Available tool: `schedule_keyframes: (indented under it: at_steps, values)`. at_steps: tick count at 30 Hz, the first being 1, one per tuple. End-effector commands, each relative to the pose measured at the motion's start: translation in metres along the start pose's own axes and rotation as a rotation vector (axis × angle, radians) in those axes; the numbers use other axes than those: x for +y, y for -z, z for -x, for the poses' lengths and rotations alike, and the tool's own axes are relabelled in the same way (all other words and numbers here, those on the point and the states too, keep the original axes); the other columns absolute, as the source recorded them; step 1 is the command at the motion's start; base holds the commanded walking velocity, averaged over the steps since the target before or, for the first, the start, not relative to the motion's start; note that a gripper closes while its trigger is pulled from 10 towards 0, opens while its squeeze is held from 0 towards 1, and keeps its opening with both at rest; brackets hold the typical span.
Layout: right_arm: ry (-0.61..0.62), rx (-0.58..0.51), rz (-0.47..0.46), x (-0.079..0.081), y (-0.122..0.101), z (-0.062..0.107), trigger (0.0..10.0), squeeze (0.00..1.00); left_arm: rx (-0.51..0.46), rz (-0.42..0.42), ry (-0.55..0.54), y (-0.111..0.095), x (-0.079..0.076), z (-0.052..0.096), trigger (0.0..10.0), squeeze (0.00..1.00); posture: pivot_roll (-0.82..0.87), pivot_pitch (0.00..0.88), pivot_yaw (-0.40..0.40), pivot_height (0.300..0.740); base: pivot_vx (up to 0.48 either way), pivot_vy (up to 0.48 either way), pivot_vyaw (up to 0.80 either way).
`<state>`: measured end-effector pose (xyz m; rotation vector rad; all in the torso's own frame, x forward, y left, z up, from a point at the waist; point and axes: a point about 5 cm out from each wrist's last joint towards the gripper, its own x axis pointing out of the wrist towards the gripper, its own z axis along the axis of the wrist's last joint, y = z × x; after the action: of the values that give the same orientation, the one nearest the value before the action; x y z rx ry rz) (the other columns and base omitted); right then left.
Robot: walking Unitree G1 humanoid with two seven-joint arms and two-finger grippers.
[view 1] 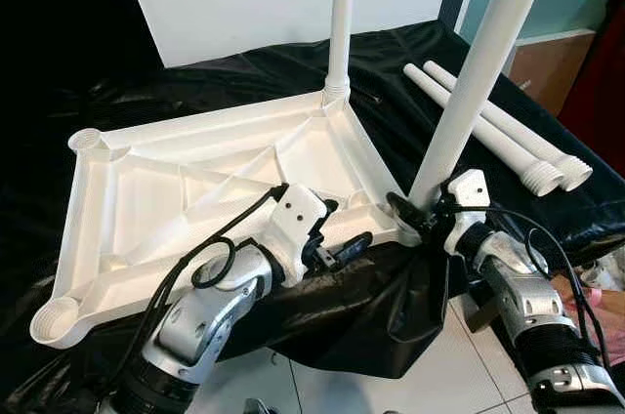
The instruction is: Building children table
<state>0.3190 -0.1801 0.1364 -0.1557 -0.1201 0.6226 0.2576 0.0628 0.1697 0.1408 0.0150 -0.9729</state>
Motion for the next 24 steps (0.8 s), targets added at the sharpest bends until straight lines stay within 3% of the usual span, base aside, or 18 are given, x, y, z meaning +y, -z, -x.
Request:
schedule_keyframes:
  at_steps: [1,5,6,7,8,16,19,24]
  values:
    - [-0.019,0.069,-0.035,0.004,0.016,0.005,0.0,0.00,0.016,0.015,0.097,0.003,-0.005,0.001,10.0,0.00,-0.05,0.099,0.048,0.740,0.000,0.000,0.00]
    - [0.002,0.077,-0.048,0.001,0.018,0.006,0.0,0.00,0.018,0.016,0.097,0.004,-0.005,0.001,10.0,0.00,-0.05,0.102,0.047,0.740,0.000,0.000,0.00]
    - [0.025,0.091,-0.061,0.001,0.020,0.007,6.9,0.00,0.020,0.018,0.095,0.004,-0.005,0.002,10.0,0.00,-0.05,0.106,0.043,0.740,0.000,0.000,0.00]
    - [0.025,0.091,-0.061,0.001,0.020,0.007,6.9,0.00,0.020,0.018,0.095,0.004,-0.005,0.002,10.0,0.00,-0.05,0.106,0.043,0.740,0.000,0.000,0.00]
    - [0.056,0.094,-0.078,0.001,0.022,0.007,10.0,0.00,0.022,0.019,0.090,0.005,-0.005,0.003,10.0,0.00,-0.05,0.108,0.039,0.740,0.000,0.000,0.00]
    - [0.197,0.136,-0.085,0.003,0.028,0.004,10.0,0.00,0.021,0.020,0.076,0.006,-0.005,0.003,10.0,0.00,-0.04,0.100,0.024,0.740,0.000,0.000,0.00]
    - [0.341,0.154,-0.158,0.010,0.033,0.000,10.0,0.00,0.017,0.024,0.072,0.006,-0.007,0.002,10.0,0.00,-0.03,0.081,0.010,0.740,0.000,0.000,0.00]
    - [0.474,0.153,-0.175,0.025,0.034,-0.004,10.0,0.00,0.016,0.023,0.066,0.007,-0.007,0.003,10.0,0.00,-0.03,0.077,-0.003,0.740,0.000,0.000,0.00]
